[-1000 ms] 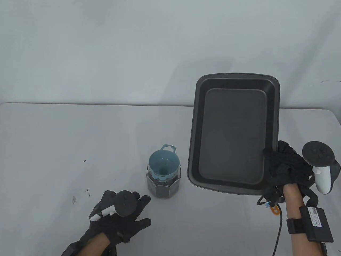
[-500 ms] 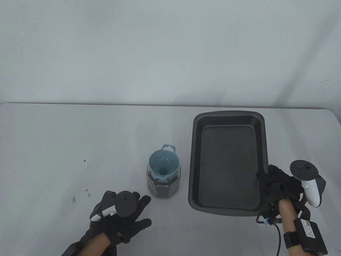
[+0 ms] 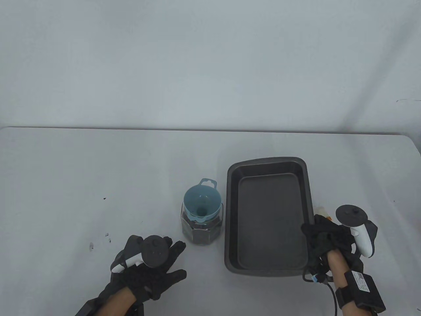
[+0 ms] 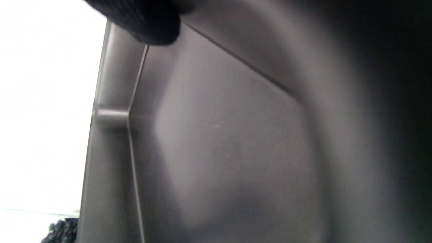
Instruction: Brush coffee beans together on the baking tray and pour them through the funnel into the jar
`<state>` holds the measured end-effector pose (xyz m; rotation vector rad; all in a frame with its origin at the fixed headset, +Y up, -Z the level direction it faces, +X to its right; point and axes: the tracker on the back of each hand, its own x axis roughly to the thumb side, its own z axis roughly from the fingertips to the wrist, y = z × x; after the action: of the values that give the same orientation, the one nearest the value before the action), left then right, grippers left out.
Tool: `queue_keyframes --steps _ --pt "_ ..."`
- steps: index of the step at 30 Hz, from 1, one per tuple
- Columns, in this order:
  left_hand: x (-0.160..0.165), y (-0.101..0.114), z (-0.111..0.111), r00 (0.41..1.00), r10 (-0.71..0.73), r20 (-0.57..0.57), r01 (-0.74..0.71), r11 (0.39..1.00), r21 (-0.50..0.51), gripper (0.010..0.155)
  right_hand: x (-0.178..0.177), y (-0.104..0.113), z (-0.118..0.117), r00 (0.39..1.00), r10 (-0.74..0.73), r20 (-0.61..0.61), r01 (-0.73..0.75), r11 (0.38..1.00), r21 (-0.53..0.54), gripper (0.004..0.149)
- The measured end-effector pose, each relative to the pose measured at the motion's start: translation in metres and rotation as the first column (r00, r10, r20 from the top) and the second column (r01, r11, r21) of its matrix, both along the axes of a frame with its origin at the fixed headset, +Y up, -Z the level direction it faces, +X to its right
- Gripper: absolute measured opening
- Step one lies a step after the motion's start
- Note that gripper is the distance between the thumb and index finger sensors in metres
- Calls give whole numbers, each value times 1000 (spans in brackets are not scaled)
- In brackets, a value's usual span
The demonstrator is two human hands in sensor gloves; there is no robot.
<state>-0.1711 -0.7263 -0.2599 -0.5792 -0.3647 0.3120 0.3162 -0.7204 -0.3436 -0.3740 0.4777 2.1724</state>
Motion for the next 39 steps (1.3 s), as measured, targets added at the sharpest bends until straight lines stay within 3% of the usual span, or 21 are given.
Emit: queue_keyframes --steps 11,19,25,34,38,39 --pt "0 -1 0 1000 -3 -2 3 1000 -10 86 3 -22 2 999 -44 5 44 996 -76 27" --pt "1 -1 0 1000 -8 -3 8 1000 -14 86 -3 -28 5 990 144 -10 -144 980 -136 14" --pt "2 0 0 1000 -6 -1 6 1000 -10 86 -9 -38 6 981 191 -22 -192 968 -163 12" --pt "0 0 0 1000 -5 -3 5 1000 -8 86 -11 -48 7 978 209 -25 -210 961 -179 16" --pt "0 0 0 1000 -3 -2 3 1000 -7 86 -10 -38 9 970 241 -4 -240 964 -114 22" --pt "0 0 0 1000 -4 -2 4 1000 -8 86 -8 -30 9 959 283 26 -280 957 -80 29"
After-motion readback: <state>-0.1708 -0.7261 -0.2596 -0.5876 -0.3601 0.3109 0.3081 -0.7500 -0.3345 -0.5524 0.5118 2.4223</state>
